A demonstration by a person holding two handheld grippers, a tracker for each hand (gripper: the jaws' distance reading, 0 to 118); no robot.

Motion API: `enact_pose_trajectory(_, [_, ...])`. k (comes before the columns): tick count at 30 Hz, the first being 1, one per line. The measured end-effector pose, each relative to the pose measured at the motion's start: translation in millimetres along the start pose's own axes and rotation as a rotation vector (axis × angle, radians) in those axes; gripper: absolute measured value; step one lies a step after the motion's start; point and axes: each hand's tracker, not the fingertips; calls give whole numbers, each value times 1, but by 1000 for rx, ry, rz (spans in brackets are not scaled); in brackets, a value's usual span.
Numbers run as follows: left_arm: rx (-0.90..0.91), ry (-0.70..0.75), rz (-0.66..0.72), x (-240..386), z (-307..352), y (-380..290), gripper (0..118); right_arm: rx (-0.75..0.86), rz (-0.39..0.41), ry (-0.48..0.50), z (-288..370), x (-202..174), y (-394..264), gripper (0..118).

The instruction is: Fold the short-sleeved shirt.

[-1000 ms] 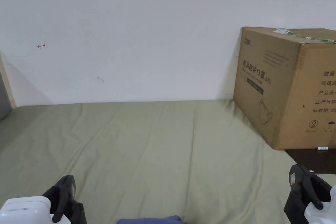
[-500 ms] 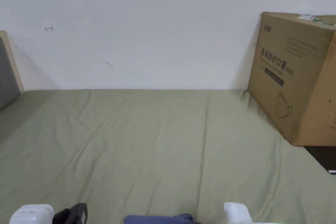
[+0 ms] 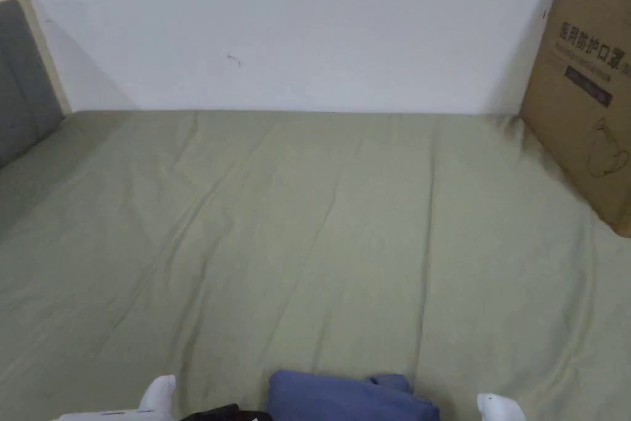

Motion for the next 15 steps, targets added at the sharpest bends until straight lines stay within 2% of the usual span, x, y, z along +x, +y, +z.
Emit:
enact_pose_trajectory(2, [-46,-57,54,-21,-20,5,116,-4,-4,0,0,-1,0,0])
enact_pose_trajectory(4, [-37,-166,41,-23,-31,10,118,-7,12,-5,-1,-1,1,0])
enact_pose_trajectory(7, [-123,-321,141,-24,-61,17,118,-10,22,-10,-2,-2,0,0])
enact_pose_trajectory(8, [-176,-354,140,-23,-72,16,118,-11,19,-9,-3,-2,1,0])
enact_pose_trajectory(10, [-198,-302,38,-20,-82,16,115,-9,5,2,-3,1,0,0])
enact_pose_trajectory(11, [-183,-295,38,-18,-85,15,100,-6,-6,9,-3,3,-1,0])
enact_pose_trajectory(12, [-165,-272,41,-20,-83,14,100,-2,-16,15,-3,6,-1,0])
enact_pose_trajectory(13, [-145,-195,23,-24,-80,15,92,3,-28,24,-3,7,-2,0])
enact_pose_trajectory(14, [-128,-54,-5,-30,-78,13,66,9,-43,31,-4,9,-4,0])
enact_pose_trajectory(15, [-142,36,-12,-34,-79,10,24,16,-71,59,-4,11,-5,0])
